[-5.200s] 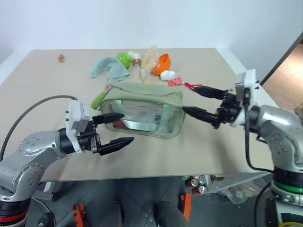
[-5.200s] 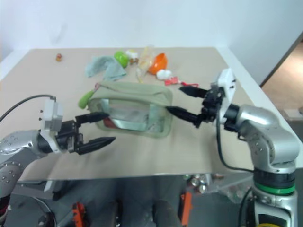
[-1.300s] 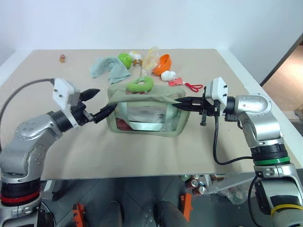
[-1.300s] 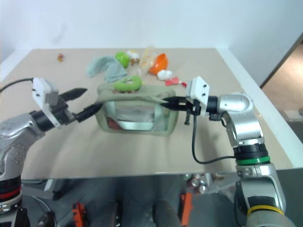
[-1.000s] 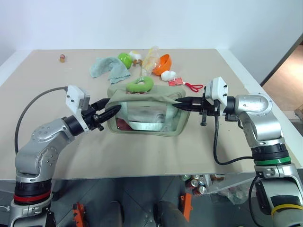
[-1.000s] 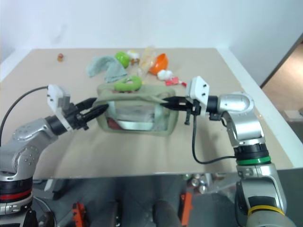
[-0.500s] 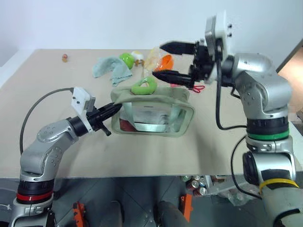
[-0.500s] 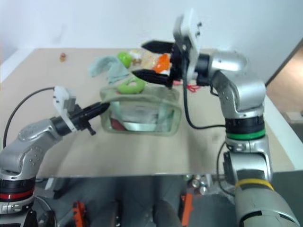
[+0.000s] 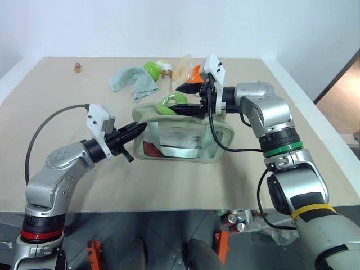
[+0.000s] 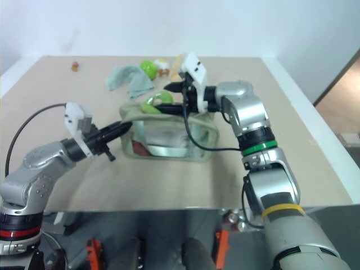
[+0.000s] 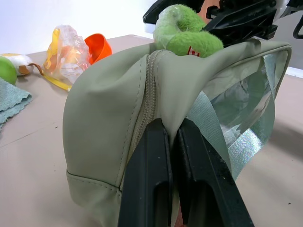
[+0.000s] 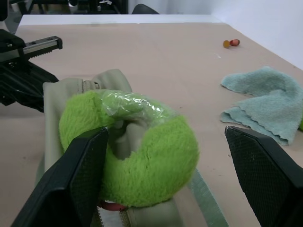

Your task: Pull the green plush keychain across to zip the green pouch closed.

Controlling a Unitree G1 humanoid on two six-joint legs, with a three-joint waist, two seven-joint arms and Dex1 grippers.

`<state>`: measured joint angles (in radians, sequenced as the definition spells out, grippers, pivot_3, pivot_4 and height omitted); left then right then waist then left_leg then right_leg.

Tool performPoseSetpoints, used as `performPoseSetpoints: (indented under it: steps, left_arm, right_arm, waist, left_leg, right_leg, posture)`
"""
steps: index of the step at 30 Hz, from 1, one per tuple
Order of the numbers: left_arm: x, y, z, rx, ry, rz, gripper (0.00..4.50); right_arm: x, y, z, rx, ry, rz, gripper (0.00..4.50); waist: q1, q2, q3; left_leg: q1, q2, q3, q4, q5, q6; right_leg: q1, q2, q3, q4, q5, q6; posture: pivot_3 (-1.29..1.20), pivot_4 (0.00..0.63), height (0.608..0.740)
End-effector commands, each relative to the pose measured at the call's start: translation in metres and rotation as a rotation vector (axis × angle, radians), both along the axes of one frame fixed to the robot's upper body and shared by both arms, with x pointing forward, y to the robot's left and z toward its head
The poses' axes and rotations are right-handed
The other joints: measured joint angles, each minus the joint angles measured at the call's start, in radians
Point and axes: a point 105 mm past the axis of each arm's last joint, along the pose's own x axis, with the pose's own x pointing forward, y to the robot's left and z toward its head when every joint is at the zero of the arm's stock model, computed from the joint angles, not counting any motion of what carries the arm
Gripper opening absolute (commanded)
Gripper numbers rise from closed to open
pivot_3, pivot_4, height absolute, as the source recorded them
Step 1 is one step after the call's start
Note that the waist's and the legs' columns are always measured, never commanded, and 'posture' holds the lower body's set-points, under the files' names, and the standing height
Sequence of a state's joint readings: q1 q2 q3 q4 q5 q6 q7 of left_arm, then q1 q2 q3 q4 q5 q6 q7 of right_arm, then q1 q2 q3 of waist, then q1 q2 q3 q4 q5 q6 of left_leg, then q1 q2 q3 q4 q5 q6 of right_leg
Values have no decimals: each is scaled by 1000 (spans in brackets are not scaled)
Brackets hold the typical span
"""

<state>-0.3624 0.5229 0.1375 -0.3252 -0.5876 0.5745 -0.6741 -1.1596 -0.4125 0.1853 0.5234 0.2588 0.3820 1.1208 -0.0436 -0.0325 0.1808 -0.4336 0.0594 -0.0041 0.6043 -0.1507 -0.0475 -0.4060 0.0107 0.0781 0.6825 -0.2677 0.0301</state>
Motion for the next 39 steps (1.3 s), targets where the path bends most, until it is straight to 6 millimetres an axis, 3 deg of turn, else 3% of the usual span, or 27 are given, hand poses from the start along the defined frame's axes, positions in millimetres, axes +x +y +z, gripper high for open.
performPoseSetpoints:
  steps: [1, 9, 11, 15, 19, 26, 34, 39]
  left_arm:
    - [-4, -4, 2, 13, -13, -12, 0]
    - [-1, -1, 2, 17, -11, 4, 0]
    - [0, 0, 2, 14, -12, 6, 0]
    - [4, 2, 2, 4, -12, 26, 0]
    - [14, 6, 10, -27, -30, 98, 0]
    - [31, 11, 32, -103, -102, 229, 0]
    - [38, 12, 28, -104, -104, 277, 0]
    - [37, 9, 19, -107, -80, 281, 0]
  right_arm:
    - [-5, 3, 12, 16, -27, 37, 3531]
    - [-9, 3, 20, 45, -35, 59, 988]
    - [-10, 1, 21, 58, -45, 66, 93]
    - [-15, -4, 34, 118, -79, 85, 8]
    - [-26, -20, 64, 235, -165, 97, 8]
    - [-20, -89, 91, 309, -328, -166, 8]
    - [3, -166, 72, 239, -379, -572, 8]
    - [26, -200, 26, 118, -367, -876, 8]
  waist:
    - [0, 0, 0]
    - [0, 0, 0]
    - [0, 0, 0]
    - [0, 0, 0]
    - [1, 1, 0]
    - [3, 1, 1]
    - [-2, 1, 1]
    - [-2, 1, 1]
  left_leg:
    - [0, 0, 0, 0, 0, 0]
    - [0, 0, 0, 0, 0, 0]
    - [0, 0, 0, 0, 0, 0]
    - [0, 0, 0, 0, 0, 0]
    - [-1, 0, -1, 0, 0, 0]
    - [-3, 0, -2, 0, 0, 0]
    - [-3, -1, -1, -1, 0, 0]
    - [-3, -1, -1, -1, 0, 0]
  right_leg:
    - [0, 0, 0, 0, 0, 0]
    - [0, 0, 0, 0, 0, 0]
    - [0, 0, 0, 0, 0, 0]
    - [0, 0, 0, 0, 0, 0]
    - [0, 0, -1, 0, 0, 0]
    - [-1, 0, -1, -1, 0, 0]
    - [-2, 0, 0, -1, 1, -2]
    - [-2, 0, 0, -1, 1, -2]
  posture:
    - [0, 150, 740]
    - [0, 150, 740]
    - [0, 150, 740]
    - [0, 150, 740]
    - [0, 150, 740]
    - [0, 150, 740]
    - [0, 150, 740]
    - [0, 150, 740]
